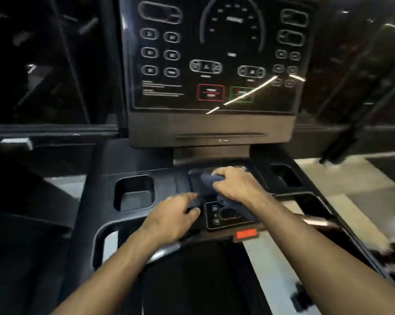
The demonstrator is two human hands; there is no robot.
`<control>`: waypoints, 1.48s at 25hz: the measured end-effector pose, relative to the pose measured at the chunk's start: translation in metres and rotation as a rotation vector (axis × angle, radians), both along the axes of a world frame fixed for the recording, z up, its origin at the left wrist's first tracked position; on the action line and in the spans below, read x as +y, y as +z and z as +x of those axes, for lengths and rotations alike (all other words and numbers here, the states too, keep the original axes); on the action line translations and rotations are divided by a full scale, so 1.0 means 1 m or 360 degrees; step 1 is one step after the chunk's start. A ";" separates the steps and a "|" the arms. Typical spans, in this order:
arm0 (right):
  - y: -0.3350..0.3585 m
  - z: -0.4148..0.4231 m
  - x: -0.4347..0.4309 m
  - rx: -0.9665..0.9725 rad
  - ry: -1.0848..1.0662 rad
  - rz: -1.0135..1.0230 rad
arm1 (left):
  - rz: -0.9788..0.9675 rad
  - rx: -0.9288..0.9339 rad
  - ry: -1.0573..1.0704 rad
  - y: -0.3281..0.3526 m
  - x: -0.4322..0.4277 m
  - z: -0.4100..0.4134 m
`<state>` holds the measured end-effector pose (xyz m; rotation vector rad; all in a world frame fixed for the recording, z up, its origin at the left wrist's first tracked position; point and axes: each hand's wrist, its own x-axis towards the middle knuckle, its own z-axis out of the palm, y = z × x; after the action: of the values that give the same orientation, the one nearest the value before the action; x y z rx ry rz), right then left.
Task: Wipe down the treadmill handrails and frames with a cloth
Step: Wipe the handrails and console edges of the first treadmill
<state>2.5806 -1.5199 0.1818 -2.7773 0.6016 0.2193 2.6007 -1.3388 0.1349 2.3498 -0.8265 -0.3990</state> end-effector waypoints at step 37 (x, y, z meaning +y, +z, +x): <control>-0.198 -0.142 -0.249 -0.1328 -0.1831 0.0465 | 0.0637 -0.1347 -0.1266 -0.059 -0.239 -0.014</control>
<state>2.4390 -1.7687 -0.0157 -1.6034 1.5431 -0.9276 2.5868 -1.5775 0.0759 2.4331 -2.2766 0.1914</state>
